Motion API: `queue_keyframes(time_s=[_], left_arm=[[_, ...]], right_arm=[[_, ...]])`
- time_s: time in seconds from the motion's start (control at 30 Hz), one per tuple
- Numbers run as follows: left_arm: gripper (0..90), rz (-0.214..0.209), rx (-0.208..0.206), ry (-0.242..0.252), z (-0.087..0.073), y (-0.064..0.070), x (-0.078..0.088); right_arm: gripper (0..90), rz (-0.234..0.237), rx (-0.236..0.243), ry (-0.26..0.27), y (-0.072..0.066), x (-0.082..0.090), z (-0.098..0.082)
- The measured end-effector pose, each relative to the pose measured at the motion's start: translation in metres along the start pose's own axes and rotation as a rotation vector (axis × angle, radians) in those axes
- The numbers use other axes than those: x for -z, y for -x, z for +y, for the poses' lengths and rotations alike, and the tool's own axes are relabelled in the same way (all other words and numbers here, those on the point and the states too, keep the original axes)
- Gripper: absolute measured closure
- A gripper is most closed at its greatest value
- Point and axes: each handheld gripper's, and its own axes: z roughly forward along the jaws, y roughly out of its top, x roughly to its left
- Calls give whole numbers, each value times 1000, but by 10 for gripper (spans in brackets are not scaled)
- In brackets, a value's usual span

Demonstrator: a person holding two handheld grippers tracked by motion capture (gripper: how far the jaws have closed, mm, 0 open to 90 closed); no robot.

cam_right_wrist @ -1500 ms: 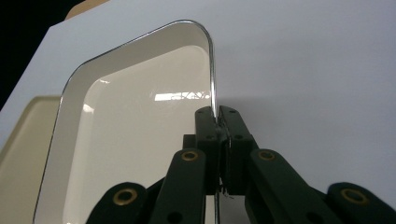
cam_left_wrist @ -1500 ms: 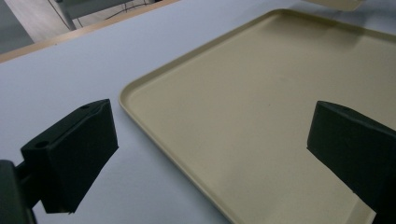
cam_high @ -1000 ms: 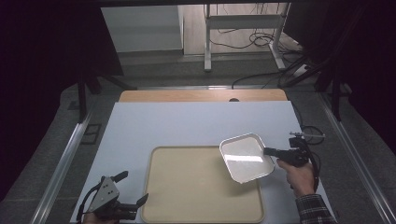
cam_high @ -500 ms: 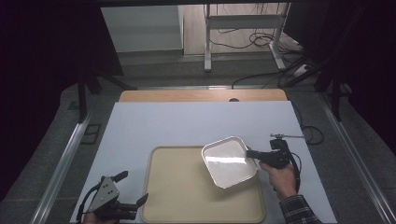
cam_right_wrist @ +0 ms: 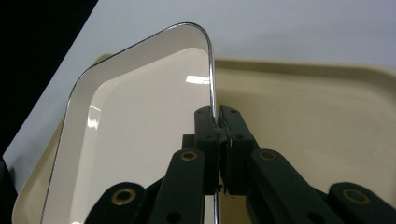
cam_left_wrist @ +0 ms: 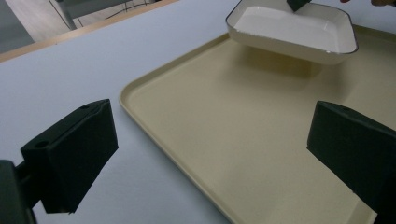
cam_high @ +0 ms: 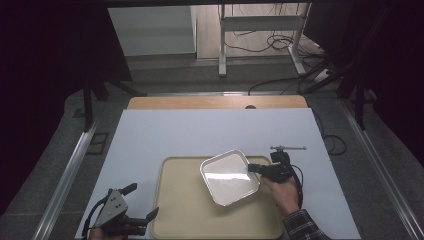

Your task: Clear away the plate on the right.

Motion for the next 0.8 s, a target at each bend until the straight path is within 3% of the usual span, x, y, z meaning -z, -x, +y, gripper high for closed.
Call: queue_keyframes(time_s=[0.2,0.3,0.53,0.7,0.8], left_arm=[[13,0,-4,-1,0,0,0],[13,0,-6,-2,0,0,0],[13,0,-8,-3,0,0,0],[13,0,-11,-4,0,1,0],[12,1,-15,-4,0,1,0]], right_arm=[[867,-15,15,-12,-8,-15,-3],[865,-49,26,-29,-9,-23,-5],[870,-99,26,-38,-5,-31,-7],[862,-102,32,-41,-2,-34,-8],[735,-98,59,-35,-1,-33,-7]])
